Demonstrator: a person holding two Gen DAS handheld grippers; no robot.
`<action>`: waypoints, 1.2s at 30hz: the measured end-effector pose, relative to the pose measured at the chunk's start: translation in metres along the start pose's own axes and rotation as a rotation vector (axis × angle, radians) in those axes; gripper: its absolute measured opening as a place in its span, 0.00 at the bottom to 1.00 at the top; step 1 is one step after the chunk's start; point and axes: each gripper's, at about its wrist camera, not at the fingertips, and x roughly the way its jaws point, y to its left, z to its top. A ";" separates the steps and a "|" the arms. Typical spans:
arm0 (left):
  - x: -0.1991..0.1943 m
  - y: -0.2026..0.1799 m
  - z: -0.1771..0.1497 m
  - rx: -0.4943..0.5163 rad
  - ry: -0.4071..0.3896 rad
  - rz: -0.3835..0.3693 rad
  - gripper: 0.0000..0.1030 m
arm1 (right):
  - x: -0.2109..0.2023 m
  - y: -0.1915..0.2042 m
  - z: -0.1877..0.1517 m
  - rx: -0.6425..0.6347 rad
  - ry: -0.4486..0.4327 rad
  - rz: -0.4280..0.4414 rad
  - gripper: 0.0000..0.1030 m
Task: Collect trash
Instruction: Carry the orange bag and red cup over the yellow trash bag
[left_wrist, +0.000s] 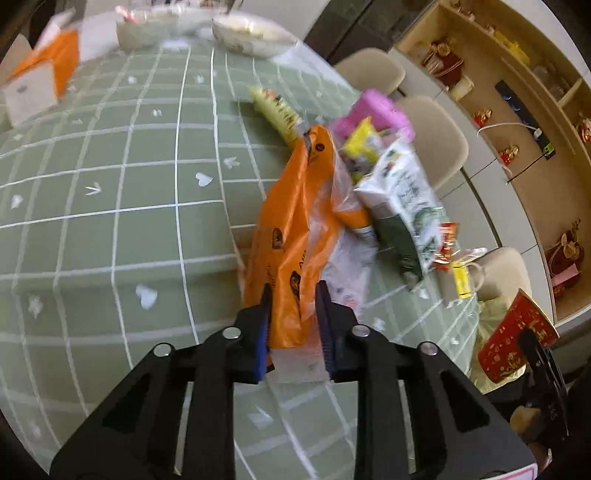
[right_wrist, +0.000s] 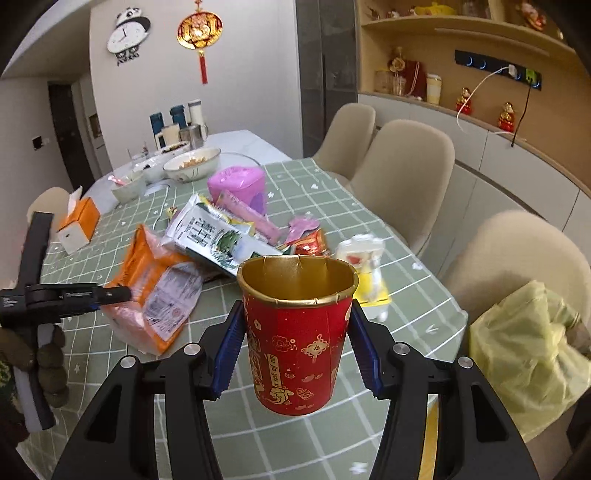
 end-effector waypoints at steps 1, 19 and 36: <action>-0.010 -0.007 -0.004 0.013 -0.021 0.011 0.18 | -0.004 -0.007 0.001 0.004 -0.006 0.010 0.50; -0.089 -0.190 -0.024 0.282 -0.277 -0.082 0.17 | -0.083 -0.153 0.005 0.032 -0.199 -0.003 0.50; 0.044 -0.440 -0.079 0.583 -0.059 -0.421 0.17 | -0.168 -0.358 -0.048 0.166 -0.220 -0.354 0.50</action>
